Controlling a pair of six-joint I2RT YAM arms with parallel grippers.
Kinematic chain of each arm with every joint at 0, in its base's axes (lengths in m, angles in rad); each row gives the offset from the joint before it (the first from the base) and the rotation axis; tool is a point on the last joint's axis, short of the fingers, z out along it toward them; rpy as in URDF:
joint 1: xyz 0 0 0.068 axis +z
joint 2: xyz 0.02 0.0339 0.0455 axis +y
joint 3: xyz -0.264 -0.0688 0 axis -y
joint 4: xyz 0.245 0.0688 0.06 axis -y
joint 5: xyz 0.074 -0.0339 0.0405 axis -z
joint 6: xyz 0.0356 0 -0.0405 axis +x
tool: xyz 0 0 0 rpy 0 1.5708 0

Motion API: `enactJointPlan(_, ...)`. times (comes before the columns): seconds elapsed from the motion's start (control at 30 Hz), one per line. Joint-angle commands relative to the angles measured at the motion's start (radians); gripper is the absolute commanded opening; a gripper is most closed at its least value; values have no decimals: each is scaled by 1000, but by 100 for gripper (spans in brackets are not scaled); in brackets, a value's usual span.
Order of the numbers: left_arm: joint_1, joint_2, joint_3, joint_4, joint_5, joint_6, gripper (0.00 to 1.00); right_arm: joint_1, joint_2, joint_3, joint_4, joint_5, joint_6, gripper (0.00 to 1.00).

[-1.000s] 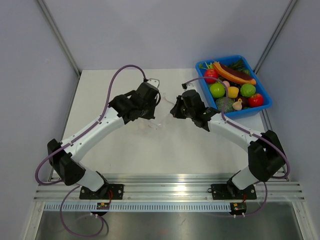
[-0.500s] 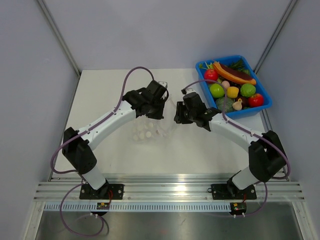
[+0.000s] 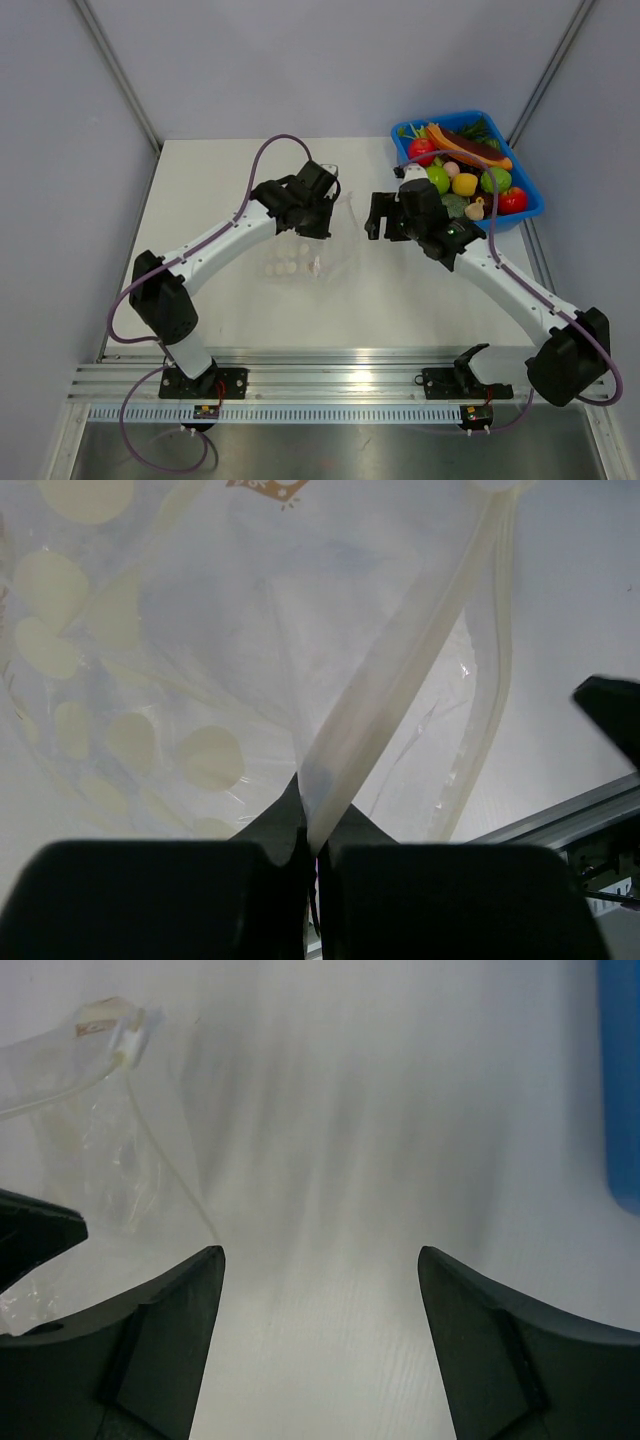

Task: Place the food in the zip-top bag and seal the zipper
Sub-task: Open the zipper of the food storage bag at the center of the board, then pick up the fake fruit from the bin.

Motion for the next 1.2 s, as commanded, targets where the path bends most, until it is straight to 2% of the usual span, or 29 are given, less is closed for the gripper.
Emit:
enactJointPlan(0.0, 4, 16, 46, 50, 27, -5, 0, -69, -67, 29, -40, 69, -35, 86)
enactJointPlan(0.13, 3, 18, 40, 55, 27, -3, 0, -200, -78, 51, -53, 75, -49, 86)
enactJointPlan(0.23, 4, 13, 18, 75, 32, 1, 0, -252, -31, 103, -62, 74, -77, 88)
enactJointPlan(0.37, 4, 2, -3, 84, 36, 4, 0, -332, 31, 158, -62, 1, -74, 90)
enactJointPlan(0.67, 4, -10, -29, 95, 27, 10, 0, -366, 100, 213, -59, -24, -60, 92)
enactJointPlan(0.9, 4, -7, -17, 81, 22, 12, 0, -393, 62, 146, -7, -12, -50, 96)
enactJointPlan(1.17, 4, 13, -8, 69, 38, -19, 0, -510, 48, 127, 1, -70, -60, 96)
